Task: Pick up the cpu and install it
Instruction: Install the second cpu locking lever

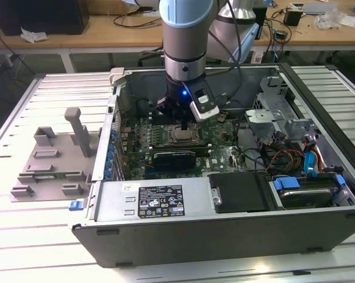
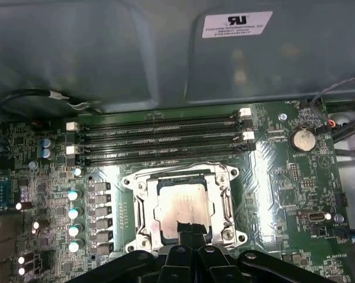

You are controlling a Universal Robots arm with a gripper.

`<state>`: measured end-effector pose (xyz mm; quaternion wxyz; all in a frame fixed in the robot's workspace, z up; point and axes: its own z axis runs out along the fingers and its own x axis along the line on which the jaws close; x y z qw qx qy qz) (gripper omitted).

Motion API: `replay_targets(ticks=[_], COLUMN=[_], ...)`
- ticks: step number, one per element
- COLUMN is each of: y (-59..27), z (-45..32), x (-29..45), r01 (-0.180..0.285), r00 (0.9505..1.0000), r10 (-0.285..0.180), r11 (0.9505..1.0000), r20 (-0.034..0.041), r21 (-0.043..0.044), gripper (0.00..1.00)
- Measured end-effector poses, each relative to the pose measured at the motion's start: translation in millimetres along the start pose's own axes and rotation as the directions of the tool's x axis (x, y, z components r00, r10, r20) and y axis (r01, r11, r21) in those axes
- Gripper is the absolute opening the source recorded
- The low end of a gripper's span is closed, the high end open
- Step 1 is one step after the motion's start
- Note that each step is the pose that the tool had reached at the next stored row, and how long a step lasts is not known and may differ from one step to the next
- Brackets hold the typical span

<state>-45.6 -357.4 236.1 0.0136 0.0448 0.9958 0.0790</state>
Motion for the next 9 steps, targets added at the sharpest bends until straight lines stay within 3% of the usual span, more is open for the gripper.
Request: replay_targets(ticks=[2, 9], y=[2.1, 2.7], z=[0.3, 0.4], x=[0.2, 0.3], r01=[0.0, 0.0], r00=[1.0, 1.0], r10=[0.0, 0.0], r11=[1.0, 1.0], r20=[0.0005, 0.0006], r21=[0.0062, 0.0067], gripper=[0.11, 0.11])
